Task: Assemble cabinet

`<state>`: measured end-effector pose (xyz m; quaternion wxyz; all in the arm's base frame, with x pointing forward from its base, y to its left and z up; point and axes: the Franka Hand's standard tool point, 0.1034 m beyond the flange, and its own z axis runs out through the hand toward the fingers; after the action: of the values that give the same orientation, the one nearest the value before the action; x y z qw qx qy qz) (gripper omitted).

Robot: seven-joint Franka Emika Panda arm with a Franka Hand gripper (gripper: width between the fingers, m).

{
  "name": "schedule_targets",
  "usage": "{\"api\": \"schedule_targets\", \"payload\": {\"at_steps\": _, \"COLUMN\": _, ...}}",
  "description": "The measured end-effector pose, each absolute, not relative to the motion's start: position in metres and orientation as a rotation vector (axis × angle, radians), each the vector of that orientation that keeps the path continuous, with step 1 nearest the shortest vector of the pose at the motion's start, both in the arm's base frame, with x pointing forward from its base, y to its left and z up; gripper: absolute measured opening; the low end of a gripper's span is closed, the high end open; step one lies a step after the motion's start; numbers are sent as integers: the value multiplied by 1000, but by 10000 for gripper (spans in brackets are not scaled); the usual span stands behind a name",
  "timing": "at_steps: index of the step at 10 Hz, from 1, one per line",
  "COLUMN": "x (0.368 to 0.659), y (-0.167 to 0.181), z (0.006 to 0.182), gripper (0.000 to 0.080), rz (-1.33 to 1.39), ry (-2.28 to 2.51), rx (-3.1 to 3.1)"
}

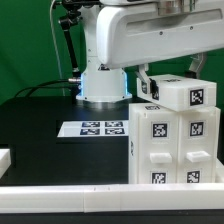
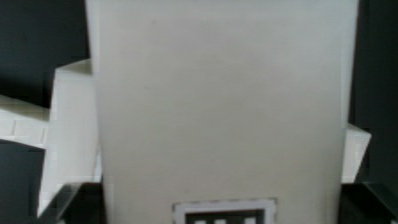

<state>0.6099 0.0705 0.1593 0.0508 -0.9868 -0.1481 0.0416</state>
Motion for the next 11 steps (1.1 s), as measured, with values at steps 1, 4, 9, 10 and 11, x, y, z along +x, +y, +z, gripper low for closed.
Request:
{"api": "schedule_targets", "payload": {"at_steps": 1, "x": 610, "y": 71, "z": 159, "gripper": 557, "rz": 127, "ry": -448, "rx": -3004}}
{"api": "schedule_targets", "payload": {"at_steps": 4, "x": 610, "y": 72, "z": 159, "gripper": 557, "rz": 140, "ry": -174, "rx": -3037}}
{"api": "schedule_targets", "payload": {"at_steps": 9, "x": 611, "y": 76, "z": 160, "gripper": 557, "rz": 152, "ry": 422, "rx": -3031}}
{"api": "schedule_targets", "payload": {"at_steps": 10, "x": 611, "y": 78, "z": 159, "gripper": 557, "rz": 143, "ry": 548, "rx": -3011}}
{"api": "schedule_targets", "payload": {"at_steps": 11, "x": 611, "y": 80, "z": 160, "gripper": 557, "rz": 146, "ry": 726, "rx": -2967}}
